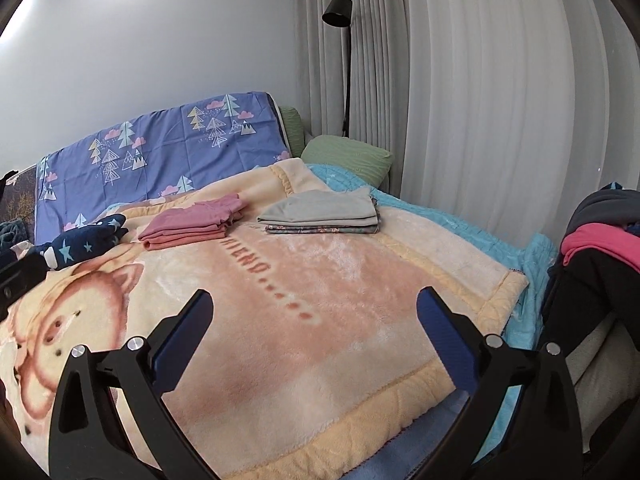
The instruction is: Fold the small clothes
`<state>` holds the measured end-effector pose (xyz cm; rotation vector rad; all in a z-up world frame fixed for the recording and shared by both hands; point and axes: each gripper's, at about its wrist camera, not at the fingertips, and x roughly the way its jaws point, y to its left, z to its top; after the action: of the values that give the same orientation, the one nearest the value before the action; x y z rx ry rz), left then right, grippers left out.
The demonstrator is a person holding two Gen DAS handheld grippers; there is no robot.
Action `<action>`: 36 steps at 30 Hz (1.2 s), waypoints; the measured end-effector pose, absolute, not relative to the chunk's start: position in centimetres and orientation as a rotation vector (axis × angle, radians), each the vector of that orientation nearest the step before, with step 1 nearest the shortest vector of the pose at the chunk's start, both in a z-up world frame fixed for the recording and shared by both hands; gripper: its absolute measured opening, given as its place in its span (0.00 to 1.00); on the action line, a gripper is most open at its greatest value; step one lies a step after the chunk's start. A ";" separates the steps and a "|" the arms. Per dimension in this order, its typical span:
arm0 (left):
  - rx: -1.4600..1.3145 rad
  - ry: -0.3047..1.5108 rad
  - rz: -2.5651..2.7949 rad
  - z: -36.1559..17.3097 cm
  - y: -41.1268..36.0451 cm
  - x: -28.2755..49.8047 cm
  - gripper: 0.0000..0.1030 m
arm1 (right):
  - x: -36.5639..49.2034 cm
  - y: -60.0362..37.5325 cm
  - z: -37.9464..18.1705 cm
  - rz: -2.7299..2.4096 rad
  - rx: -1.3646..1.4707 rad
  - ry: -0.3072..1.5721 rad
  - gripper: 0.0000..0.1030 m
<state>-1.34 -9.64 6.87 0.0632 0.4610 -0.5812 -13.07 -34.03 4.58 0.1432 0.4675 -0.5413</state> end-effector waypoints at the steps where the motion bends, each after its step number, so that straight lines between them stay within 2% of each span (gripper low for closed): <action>1: 0.064 0.467 -0.582 6.7 -9.6 -1.4 0.98 | -13.1 -33.9 4.6 -0.541 0.141 0.468 0.99; 36: 0.105 0.540 -0.563 4.2 -9.7 -0.6 0.98 | -12.7 -34.1 4.3 -0.559 0.140 0.492 0.99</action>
<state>-0.64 -9.74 4.23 0.1051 0.5404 -0.5633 -12.72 -34.06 4.28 0.1400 0.4916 -0.5585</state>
